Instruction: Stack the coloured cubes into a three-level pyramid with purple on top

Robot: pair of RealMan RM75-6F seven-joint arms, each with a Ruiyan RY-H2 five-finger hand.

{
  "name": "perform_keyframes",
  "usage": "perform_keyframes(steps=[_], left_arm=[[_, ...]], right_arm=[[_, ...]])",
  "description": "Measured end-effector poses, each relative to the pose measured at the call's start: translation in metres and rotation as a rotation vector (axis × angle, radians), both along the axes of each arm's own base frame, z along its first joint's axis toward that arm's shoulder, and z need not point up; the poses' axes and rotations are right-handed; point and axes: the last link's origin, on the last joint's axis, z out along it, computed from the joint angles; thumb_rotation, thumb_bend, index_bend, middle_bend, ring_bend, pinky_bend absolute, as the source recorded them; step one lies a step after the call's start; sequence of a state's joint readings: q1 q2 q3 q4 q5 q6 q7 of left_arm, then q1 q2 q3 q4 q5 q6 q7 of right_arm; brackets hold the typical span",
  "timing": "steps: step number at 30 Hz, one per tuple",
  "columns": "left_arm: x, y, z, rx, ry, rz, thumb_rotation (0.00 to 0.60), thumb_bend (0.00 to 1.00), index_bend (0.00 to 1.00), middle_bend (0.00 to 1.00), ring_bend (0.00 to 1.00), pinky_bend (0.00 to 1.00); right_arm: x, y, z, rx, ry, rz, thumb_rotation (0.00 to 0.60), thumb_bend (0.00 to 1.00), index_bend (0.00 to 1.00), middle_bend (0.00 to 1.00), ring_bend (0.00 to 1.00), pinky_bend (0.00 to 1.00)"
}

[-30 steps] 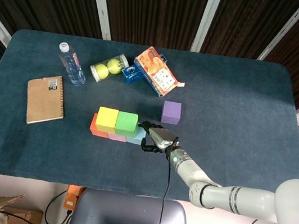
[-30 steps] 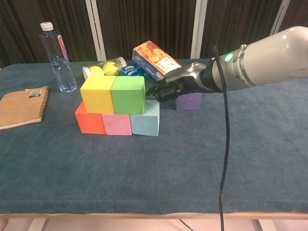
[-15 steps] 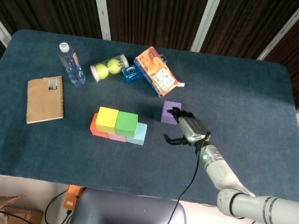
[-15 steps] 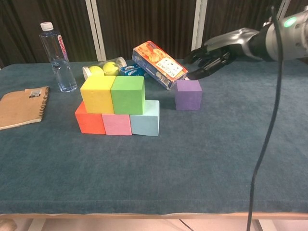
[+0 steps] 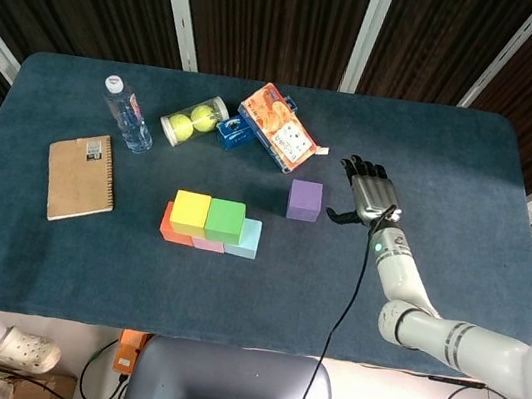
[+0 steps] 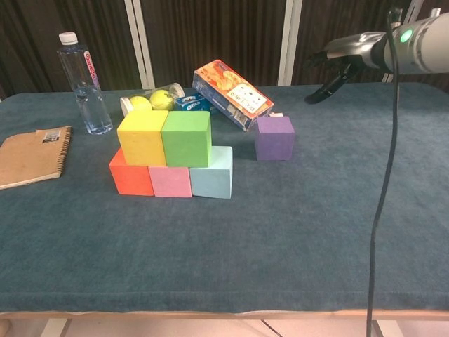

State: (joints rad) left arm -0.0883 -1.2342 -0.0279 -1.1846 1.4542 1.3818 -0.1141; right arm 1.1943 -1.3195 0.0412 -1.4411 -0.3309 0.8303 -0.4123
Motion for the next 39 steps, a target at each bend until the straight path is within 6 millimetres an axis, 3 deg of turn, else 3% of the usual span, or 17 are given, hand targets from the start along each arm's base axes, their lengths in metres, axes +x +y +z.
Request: perform_keyframes(steps=[6,12,21,34,39], left_arm=[[-0.004,0.0,0.002,0.008,-0.004,0.016,0.543,0.0,0.14,0.06,0.0,0.07],[-0.007,-0.002,0.004,0.013,-0.008,0.023,0.542,0.0,0.14,0.06,0.0,0.07],[-0.007,-0.002,0.001,0.004,-0.009,0.018,0.543,0.0,0.14,0.06,0.0,0.07],[-0.008,-0.001,0.002,0.004,-0.011,0.022,0.542,0.0,0.14,0.06,0.0,0.07],[-0.008,-0.001,0.003,0.003,-0.013,0.026,0.542,0.0,0.14,0.06,0.0,0.07]], right_arm=[[0.004,-0.012,-0.037,0.029,0.058,-0.003,0.425,0.23,0.03,0.0,0.0,0.0],[0.01,-0.019,-0.059,0.049,0.062,-0.021,0.425,0.22,0.04,0.0,0.0,0.0],[0.013,-0.023,-0.077,0.074,0.056,-0.057,0.427,0.22,0.08,0.0,0.0,0.0],[0.006,-0.031,-0.089,0.075,0.053,-0.086,0.429,0.22,0.25,0.0,0.0,0.0],[0.007,-0.033,-0.09,0.06,0.039,-0.081,0.456,0.22,0.32,0.0,0.0,0.0]])
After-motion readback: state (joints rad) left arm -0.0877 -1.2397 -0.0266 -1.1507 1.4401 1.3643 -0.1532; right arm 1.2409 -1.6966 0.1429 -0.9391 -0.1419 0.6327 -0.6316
